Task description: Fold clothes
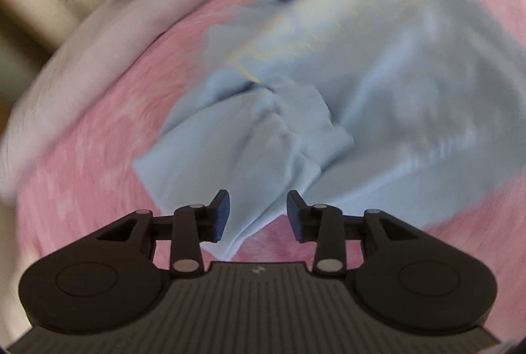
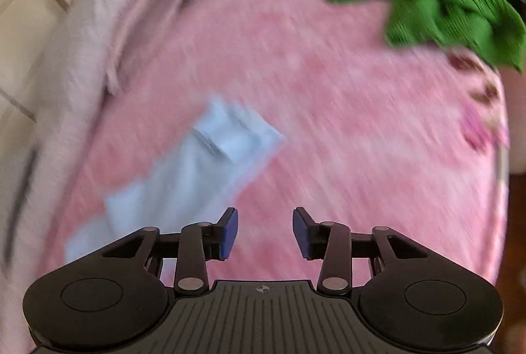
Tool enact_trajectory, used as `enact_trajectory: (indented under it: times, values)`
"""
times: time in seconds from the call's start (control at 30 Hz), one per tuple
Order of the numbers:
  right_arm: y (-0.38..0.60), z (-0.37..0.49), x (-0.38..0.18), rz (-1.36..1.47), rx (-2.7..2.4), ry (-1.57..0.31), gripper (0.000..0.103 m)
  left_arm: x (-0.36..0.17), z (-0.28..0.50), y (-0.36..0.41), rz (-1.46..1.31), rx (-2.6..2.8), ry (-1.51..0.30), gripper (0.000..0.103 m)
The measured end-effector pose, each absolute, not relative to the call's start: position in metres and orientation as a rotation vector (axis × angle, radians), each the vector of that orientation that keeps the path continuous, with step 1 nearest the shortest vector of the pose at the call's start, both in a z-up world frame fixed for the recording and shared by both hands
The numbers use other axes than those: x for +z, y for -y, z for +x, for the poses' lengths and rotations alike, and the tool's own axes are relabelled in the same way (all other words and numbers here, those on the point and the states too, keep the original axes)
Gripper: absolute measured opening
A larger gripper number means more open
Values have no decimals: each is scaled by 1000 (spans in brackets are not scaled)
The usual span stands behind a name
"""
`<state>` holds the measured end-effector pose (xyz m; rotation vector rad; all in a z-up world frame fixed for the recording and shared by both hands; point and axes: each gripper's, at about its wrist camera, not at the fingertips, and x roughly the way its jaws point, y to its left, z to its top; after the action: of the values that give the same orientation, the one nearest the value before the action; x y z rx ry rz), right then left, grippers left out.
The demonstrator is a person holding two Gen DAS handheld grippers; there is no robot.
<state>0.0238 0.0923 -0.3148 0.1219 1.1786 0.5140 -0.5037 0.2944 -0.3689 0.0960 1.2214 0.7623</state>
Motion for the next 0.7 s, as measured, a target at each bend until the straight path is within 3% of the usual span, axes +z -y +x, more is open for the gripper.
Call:
enact_trajectory:
  times: [0.2, 0.23, 0.3, 0.37, 0.57, 0.7]
  values:
    - [-89, -59, -362, -8, 559, -1383, 42, -392, -510, -294, 271, 617, -1273, 34]
    - [-92, -69, -365, -20, 577, -1399, 42, -392, -512, -298, 270, 610, -1269, 19]
    - [-102, -88, -367, -50, 619, -1416, 42, -388, -518, -306, 259, 611, -1249, 5]
    - [-112, -103, -362, -105, 672, -1401, 42, -379, -523, -318, 225, 631, -1208, 5]
    - [-131, -126, -333, -258, 799, -1244, 42, -265, -604, -438, -135, 1289, -738, 5]
    - [-130, -126, -331, -250, 796, -1241, 42, -239, -702, -495, -575, 1616, -569, 20]
